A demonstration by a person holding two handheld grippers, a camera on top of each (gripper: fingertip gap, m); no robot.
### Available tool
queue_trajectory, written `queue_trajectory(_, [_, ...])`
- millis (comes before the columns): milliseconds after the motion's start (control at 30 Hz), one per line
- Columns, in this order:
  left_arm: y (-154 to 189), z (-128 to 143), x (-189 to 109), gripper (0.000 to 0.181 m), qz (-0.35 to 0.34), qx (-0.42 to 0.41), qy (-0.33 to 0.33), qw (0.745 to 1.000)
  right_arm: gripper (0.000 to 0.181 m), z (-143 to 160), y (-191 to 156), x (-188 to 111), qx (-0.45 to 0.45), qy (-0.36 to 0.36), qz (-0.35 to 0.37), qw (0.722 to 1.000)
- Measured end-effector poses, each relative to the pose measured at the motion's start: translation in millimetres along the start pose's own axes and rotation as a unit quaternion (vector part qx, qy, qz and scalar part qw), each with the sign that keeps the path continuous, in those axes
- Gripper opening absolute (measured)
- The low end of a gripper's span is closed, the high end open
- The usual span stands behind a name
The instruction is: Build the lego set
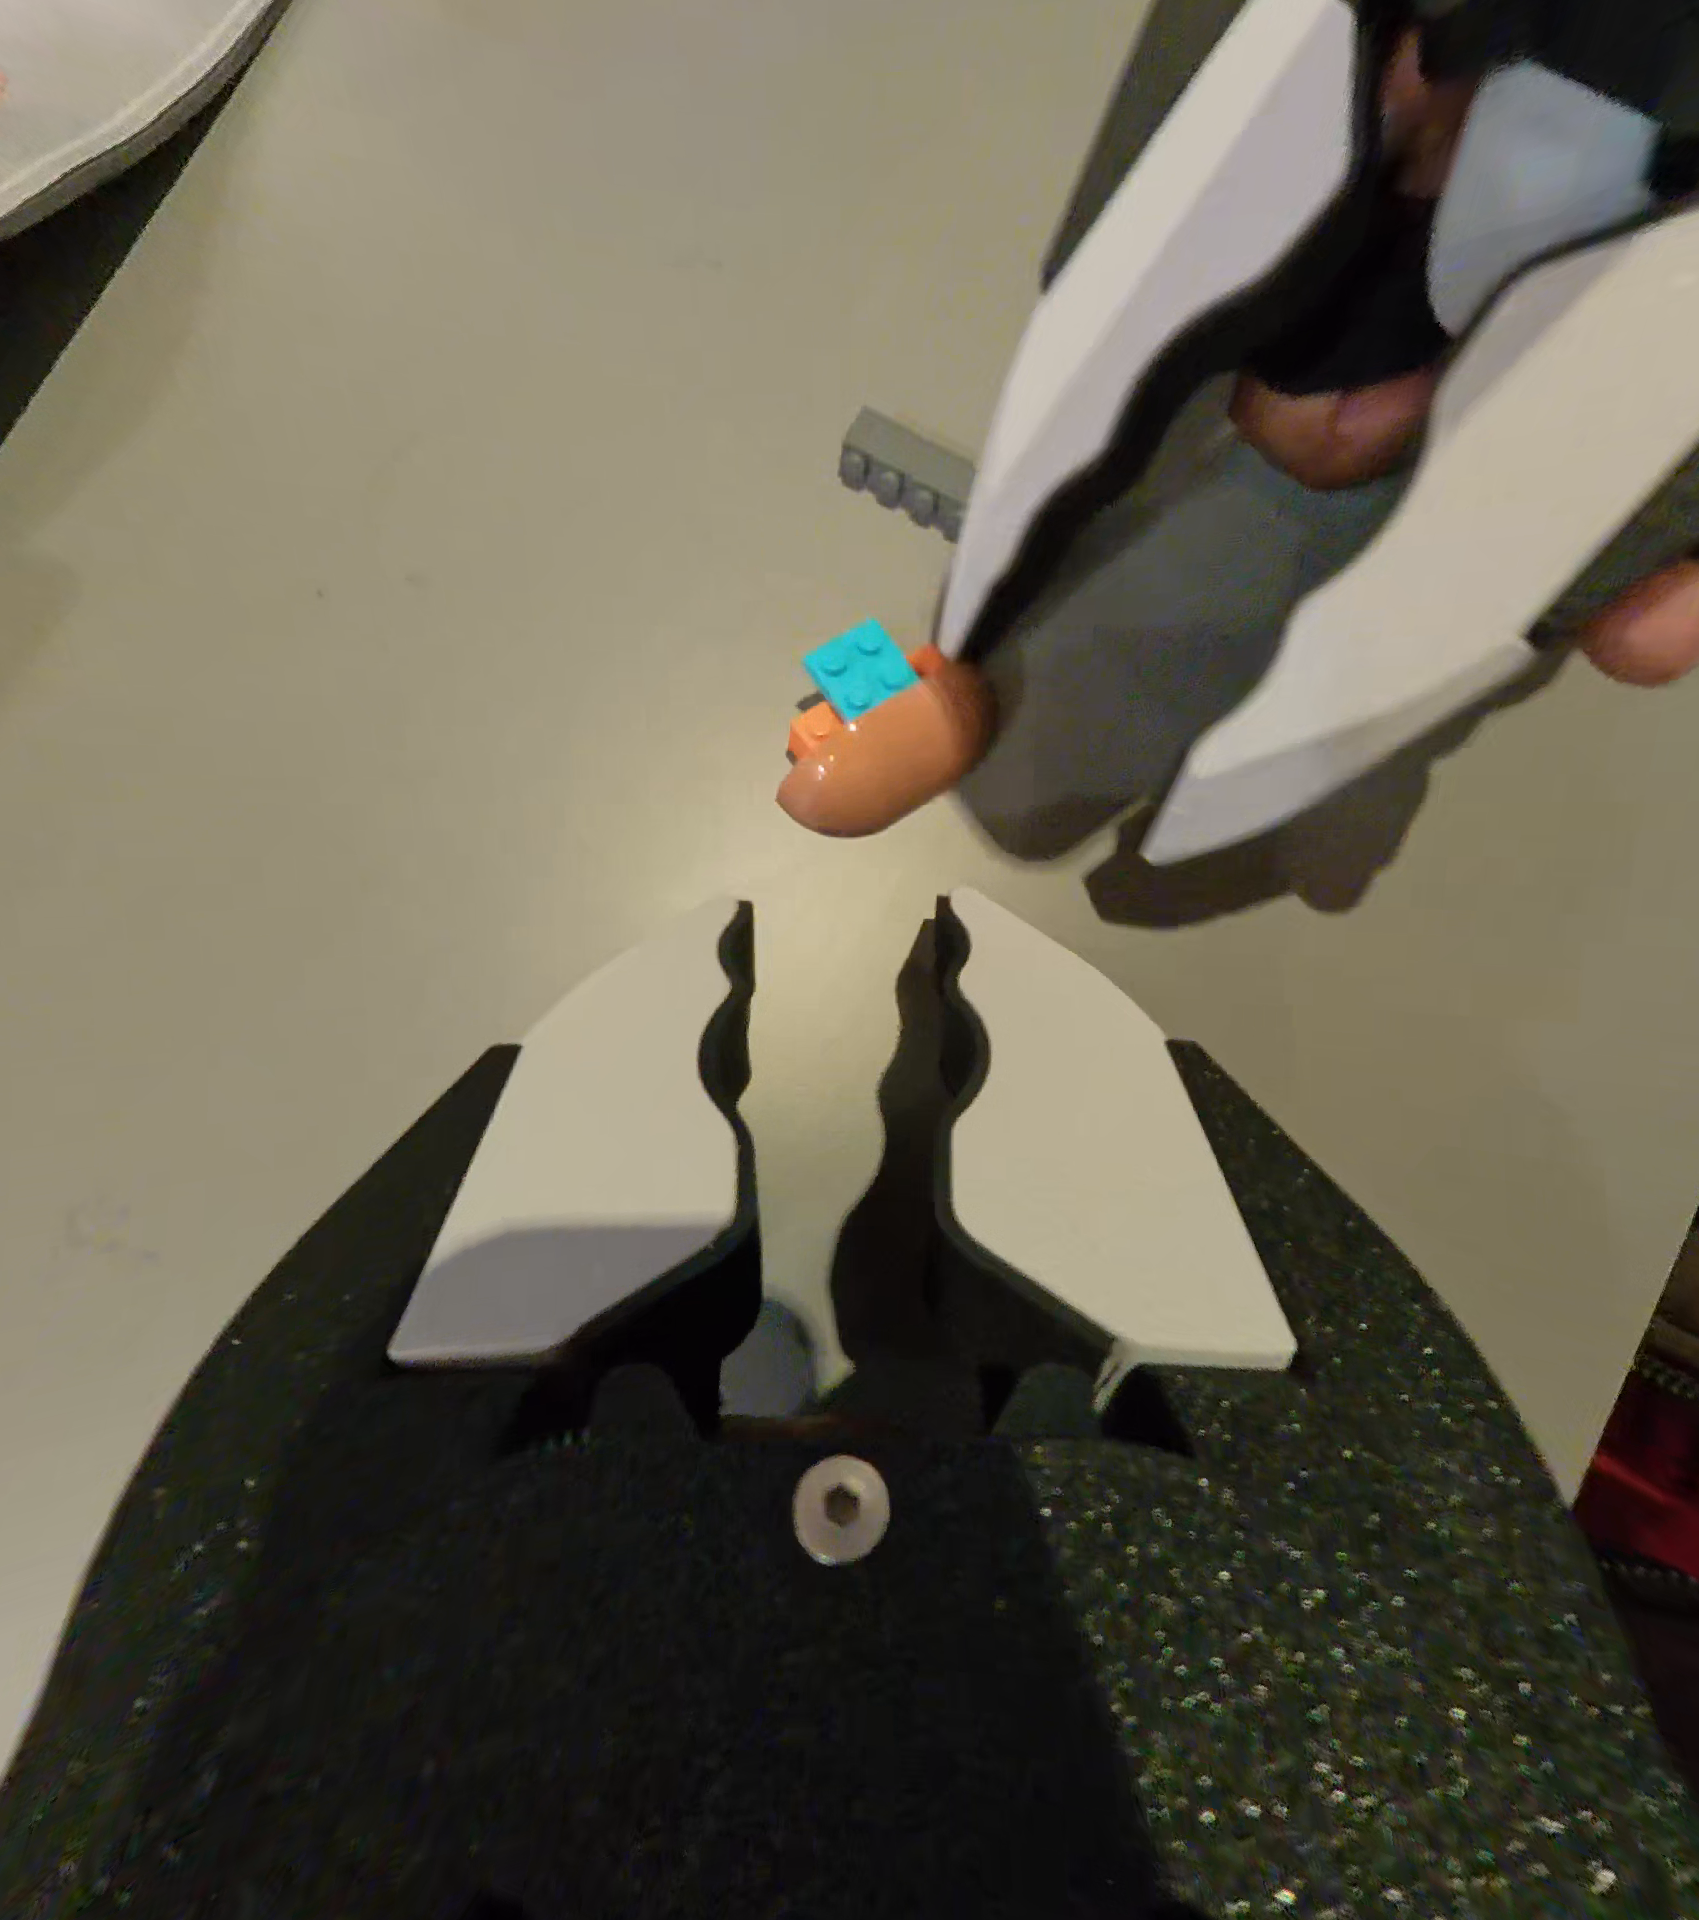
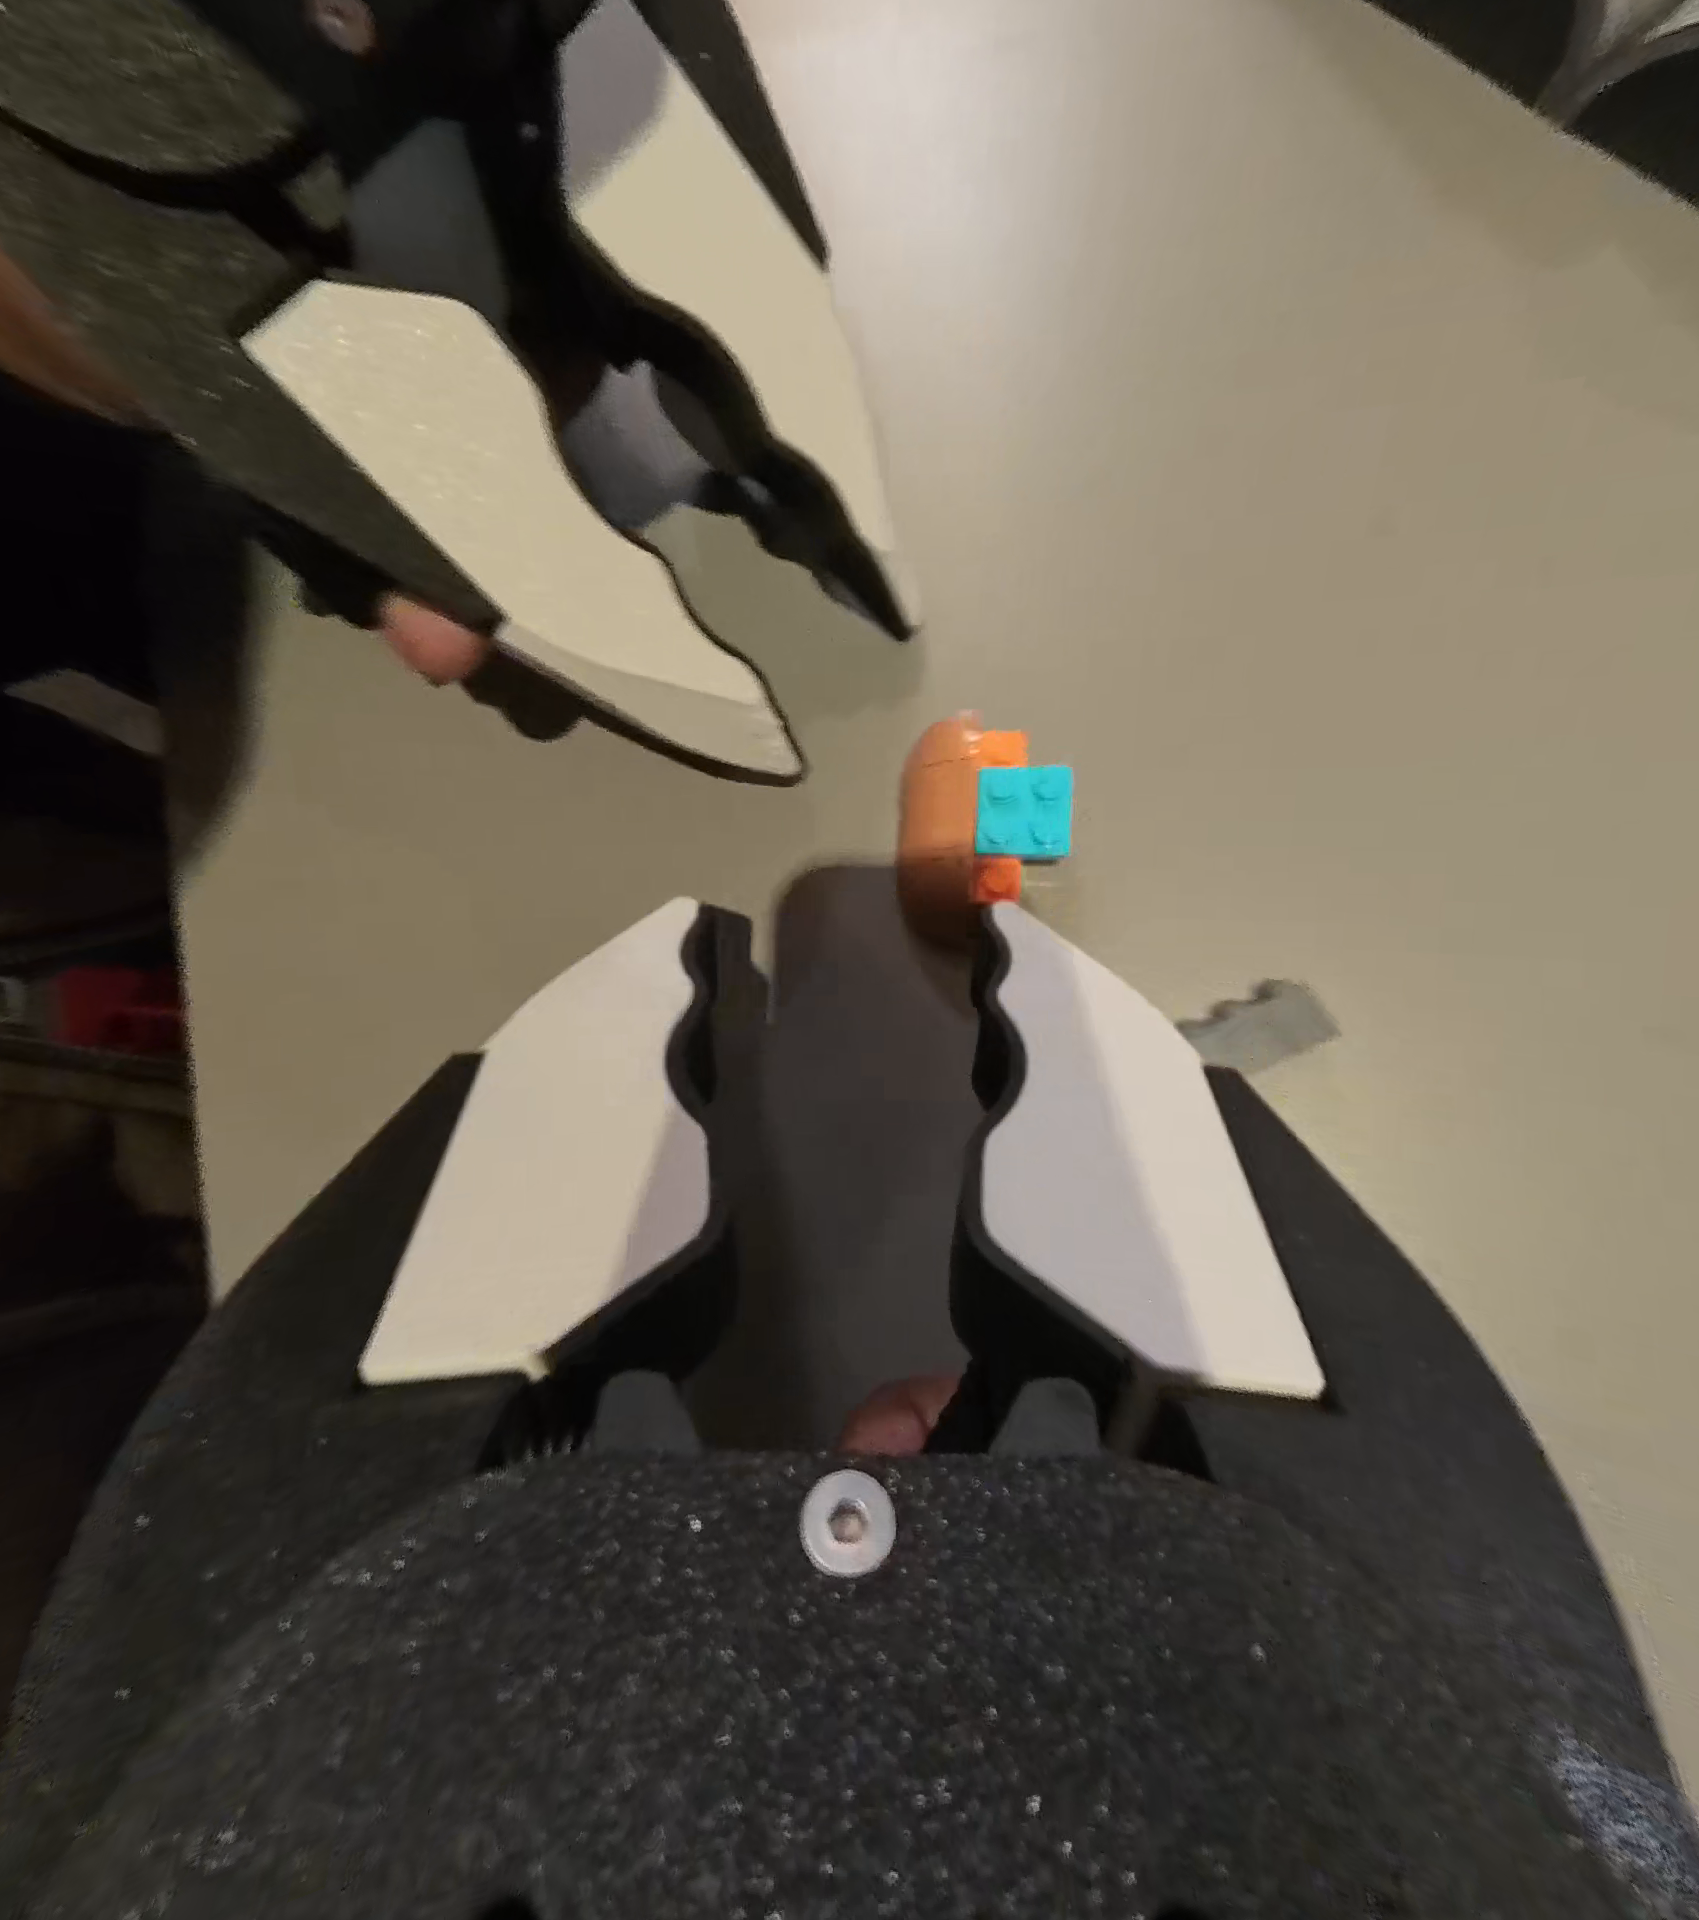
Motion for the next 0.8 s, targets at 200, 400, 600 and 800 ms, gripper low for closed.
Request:
queue_trajectory(200, [6.3, 5.6, -2.9, 0.051, -0.006, 0.023, 0.004, 1.000, 0.049, -1.0, -21.3, -1.3, 0.016, 0.019, -0.039, 0.999])
queue_trajectory(400, [2.5, -3.8, 6.4, 0.062, -0.014, 0.112, -0.007, 0.994, 0.049, 1.8, 12.3, -16.8, -0.002, 0.050, 0.017, 0.999])
queue_trajectory(600, [2.0, -11.7, 14.7, 0.065, 0.026, 0.149, -0.016, 0.988, 0.053, 15.1, 49.9, -25.2, -0.031, 0.048, 0.066, 0.996])
queue_trajectory(800, [3.4, -12.8, 17.7, 0.059, 0.038, 0.146, -0.023, 0.988, 0.057, 15.3, 66.0, -28.1, -0.079, 0.041, 0.052, 0.995])
Point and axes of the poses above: each gripper's, where its closed fingertips meet, x out along the fingers, z out of its underside, y = z × x across the jaws, the point moved 5 cm from there along -x, back along the fingers, and after that the axes turned 11 degrees about z, right-handed, at the moved point
